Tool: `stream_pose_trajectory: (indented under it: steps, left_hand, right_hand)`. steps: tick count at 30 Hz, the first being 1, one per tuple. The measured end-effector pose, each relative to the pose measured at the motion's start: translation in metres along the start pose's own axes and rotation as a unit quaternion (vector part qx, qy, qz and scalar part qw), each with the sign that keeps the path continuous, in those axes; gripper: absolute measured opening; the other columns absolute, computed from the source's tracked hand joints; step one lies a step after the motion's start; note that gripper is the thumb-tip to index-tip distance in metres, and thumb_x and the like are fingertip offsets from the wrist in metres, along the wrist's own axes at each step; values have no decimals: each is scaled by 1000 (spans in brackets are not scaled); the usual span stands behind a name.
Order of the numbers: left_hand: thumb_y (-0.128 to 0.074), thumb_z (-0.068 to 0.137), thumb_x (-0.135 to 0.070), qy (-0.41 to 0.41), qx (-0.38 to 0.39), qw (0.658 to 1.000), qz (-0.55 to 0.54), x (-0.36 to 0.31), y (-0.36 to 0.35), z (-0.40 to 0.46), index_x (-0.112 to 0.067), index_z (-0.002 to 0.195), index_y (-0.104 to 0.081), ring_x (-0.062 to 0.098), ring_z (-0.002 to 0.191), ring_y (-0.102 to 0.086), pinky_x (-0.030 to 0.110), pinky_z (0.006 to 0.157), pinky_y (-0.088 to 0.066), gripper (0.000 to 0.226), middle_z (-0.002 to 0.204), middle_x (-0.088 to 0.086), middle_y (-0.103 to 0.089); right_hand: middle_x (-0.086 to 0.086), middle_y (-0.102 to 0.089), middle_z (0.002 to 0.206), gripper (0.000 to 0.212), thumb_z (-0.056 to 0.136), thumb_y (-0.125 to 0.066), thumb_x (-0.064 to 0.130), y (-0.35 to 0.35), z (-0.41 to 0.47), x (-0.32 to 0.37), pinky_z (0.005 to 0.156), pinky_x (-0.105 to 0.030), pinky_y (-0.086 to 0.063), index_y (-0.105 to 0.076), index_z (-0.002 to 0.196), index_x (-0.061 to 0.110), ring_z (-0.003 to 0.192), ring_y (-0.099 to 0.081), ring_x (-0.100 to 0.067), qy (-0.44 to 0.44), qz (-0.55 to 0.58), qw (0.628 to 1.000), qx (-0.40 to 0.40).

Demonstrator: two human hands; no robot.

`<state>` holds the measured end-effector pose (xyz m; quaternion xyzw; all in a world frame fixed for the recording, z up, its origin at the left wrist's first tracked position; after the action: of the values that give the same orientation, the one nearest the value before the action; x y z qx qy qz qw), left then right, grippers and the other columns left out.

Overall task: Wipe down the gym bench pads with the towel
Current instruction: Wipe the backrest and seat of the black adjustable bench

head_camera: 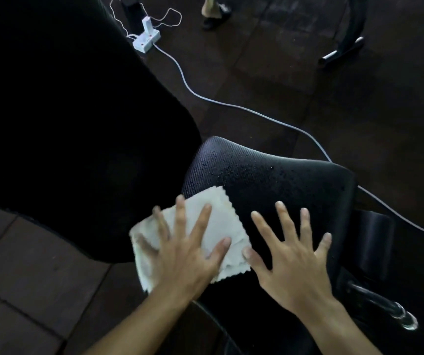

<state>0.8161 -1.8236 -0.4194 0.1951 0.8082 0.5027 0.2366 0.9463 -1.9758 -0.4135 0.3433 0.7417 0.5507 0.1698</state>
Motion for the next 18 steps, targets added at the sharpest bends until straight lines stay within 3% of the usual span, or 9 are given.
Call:
stream_pose_trajectory:
  steps: [4, 10, 14, 18]
  left_hand:
    - [-13, 80, -90, -79, -20, 997, 13, -26, 16, 69, -60, 146, 10, 38, 146, 25, 77, 107, 3, 76, 162, -10, 23]
    - [-13, 88, -83, -58, -27, 998, -8, -20, 8, 23, -59, 145, 19, 26, 145, 32, 66, 112, 16, 69, 157, -12, 37]
    - [-10, 82, -89, -20, -11, 999, -26, -45, 10, 56, -59, 145, 17, 37, 143, 33, 76, 104, 13, 75, 158, -9, 35]
    - [-10, 81, -89, -37, -34, 999, -3, -68, 13, 85, -59, 147, 11, 40, 143, 31, 79, 102, 9, 76, 161, -7, 29]
  right_hand:
    - [-1, -17, 168, 73, 88, -27, 80, 6, 8, -11, 100, -83, -24, -24, 155, 51, 153, -11, -45, -38, 9, 999, -14]
    - [2, -9, 170, 80, 83, -23, 86, 0, -10, -29, 98, -82, -30, -13, 156, 54, 153, -9, -43, -66, 4, 997, 26]
    - [17, 25, 165, 77, 76, -5, 93, -8, -16, -35, 108, -75, -28, 16, 146, 67, 154, 20, -28, -66, 35, 996, 43]
    - [17, 39, 159, 78, 79, -14, 88, -9, -15, -32, 112, -73, -22, 19, 146, 64, 149, 35, -26, -55, 52, 996, 50]
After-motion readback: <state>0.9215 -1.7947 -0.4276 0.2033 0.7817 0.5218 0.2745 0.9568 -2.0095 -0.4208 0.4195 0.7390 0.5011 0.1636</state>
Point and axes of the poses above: each hand's wrist, its own z-axis towards the middle knuckle, its own y-axis out of the back of the hand, x = y × z, the point moved 2 cm from there along z, towards the middle knuckle
